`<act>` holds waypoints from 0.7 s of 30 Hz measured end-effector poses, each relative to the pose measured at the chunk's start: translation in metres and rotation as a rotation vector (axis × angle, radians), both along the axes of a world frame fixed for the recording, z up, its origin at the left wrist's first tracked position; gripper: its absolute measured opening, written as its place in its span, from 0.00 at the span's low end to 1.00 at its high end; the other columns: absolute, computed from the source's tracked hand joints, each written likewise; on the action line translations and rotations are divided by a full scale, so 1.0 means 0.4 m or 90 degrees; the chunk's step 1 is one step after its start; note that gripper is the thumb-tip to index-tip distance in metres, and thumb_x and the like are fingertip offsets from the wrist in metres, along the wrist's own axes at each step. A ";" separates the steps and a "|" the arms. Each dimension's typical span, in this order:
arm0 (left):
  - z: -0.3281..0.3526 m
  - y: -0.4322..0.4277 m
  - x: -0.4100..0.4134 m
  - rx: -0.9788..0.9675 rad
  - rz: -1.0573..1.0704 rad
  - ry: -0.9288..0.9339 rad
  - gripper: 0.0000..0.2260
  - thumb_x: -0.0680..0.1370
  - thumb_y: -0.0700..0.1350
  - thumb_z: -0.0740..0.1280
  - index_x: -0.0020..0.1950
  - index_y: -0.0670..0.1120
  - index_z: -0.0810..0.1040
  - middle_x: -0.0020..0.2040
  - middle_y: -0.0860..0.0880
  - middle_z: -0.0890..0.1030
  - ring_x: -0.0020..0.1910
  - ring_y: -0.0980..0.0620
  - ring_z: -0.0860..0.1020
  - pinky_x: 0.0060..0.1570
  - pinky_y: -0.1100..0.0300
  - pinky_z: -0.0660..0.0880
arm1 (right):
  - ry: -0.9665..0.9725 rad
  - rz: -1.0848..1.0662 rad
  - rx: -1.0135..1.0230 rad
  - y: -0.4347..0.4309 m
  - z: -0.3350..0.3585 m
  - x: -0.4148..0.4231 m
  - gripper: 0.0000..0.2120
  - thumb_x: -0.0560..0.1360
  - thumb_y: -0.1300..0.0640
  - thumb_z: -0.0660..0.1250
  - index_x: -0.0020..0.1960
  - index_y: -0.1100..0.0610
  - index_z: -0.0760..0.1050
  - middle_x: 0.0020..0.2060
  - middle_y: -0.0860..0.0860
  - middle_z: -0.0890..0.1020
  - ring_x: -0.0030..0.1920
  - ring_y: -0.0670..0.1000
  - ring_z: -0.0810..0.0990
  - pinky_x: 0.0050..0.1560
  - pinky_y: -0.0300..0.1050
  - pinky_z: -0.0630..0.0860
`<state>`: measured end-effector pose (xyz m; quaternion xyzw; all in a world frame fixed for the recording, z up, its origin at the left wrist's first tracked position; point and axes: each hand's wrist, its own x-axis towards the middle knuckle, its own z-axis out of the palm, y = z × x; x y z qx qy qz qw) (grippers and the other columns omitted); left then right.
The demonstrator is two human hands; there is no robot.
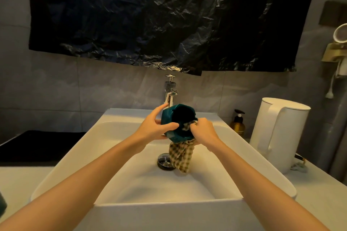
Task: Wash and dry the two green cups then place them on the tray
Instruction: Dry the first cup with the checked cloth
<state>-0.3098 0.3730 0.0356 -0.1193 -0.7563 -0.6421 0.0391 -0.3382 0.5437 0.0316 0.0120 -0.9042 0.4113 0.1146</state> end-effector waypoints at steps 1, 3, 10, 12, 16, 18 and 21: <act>-0.007 0.003 -0.001 -0.005 0.007 0.023 0.30 0.73 0.42 0.72 0.71 0.59 0.65 0.61 0.45 0.77 0.53 0.47 0.78 0.41 0.57 0.81 | -0.048 0.017 -0.056 0.000 -0.002 0.000 0.08 0.77 0.63 0.56 0.51 0.63 0.73 0.47 0.59 0.79 0.46 0.59 0.80 0.42 0.52 0.82; -0.015 0.004 -0.004 -0.010 0.029 0.054 0.27 0.73 0.38 0.70 0.67 0.60 0.69 0.57 0.45 0.78 0.50 0.49 0.79 0.39 0.58 0.81 | -0.123 0.065 -0.112 -0.005 -0.010 0.000 0.10 0.77 0.64 0.57 0.56 0.62 0.72 0.52 0.57 0.79 0.49 0.58 0.81 0.43 0.51 0.83; -0.022 0.002 -0.001 -0.062 -0.014 0.022 0.22 0.74 0.38 0.68 0.61 0.60 0.73 0.47 0.53 0.80 0.44 0.52 0.79 0.32 0.60 0.80 | 0.085 0.022 0.089 0.000 -0.015 0.012 0.08 0.75 0.67 0.64 0.51 0.61 0.78 0.46 0.57 0.81 0.47 0.56 0.79 0.43 0.49 0.79; -0.019 0.004 -0.001 -0.069 -0.019 0.017 0.21 0.75 0.38 0.68 0.60 0.60 0.73 0.46 0.54 0.79 0.43 0.53 0.79 0.31 0.61 0.79 | 0.138 0.012 0.161 0.007 -0.011 0.019 0.05 0.76 0.63 0.64 0.48 0.61 0.78 0.43 0.57 0.81 0.43 0.55 0.79 0.40 0.48 0.79; -0.014 -0.004 0.000 -0.070 0.001 0.021 0.21 0.74 0.38 0.68 0.61 0.60 0.74 0.47 0.53 0.79 0.45 0.51 0.79 0.32 0.58 0.80 | 0.135 0.051 0.195 0.006 -0.011 0.015 0.07 0.77 0.63 0.61 0.51 0.62 0.76 0.45 0.57 0.79 0.43 0.54 0.76 0.38 0.45 0.74; -0.014 -0.005 0.003 -0.081 0.012 0.020 0.22 0.74 0.38 0.68 0.63 0.58 0.74 0.48 0.52 0.79 0.47 0.49 0.78 0.33 0.57 0.81 | 0.078 0.082 0.142 0.005 -0.014 0.007 0.09 0.74 0.67 0.63 0.53 0.63 0.76 0.47 0.57 0.80 0.47 0.55 0.78 0.40 0.47 0.77; -0.012 -0.002 0.006 -0.101 0.002 0.015 0.22 0.74 0.38 0.68 0.63 0.58 0.73 0.48 0.52 0.79 0.45 0.50 0.78 0.34 0.57 0.81 | 0.079 0.076 0.122 0.011 -0.018 -0.001 0.08 0.75 0.66 0.65 0.52 0.61 0.78 0.46 0.57 0.81 0.46 0.54 0.79 0.41 0.46 0.80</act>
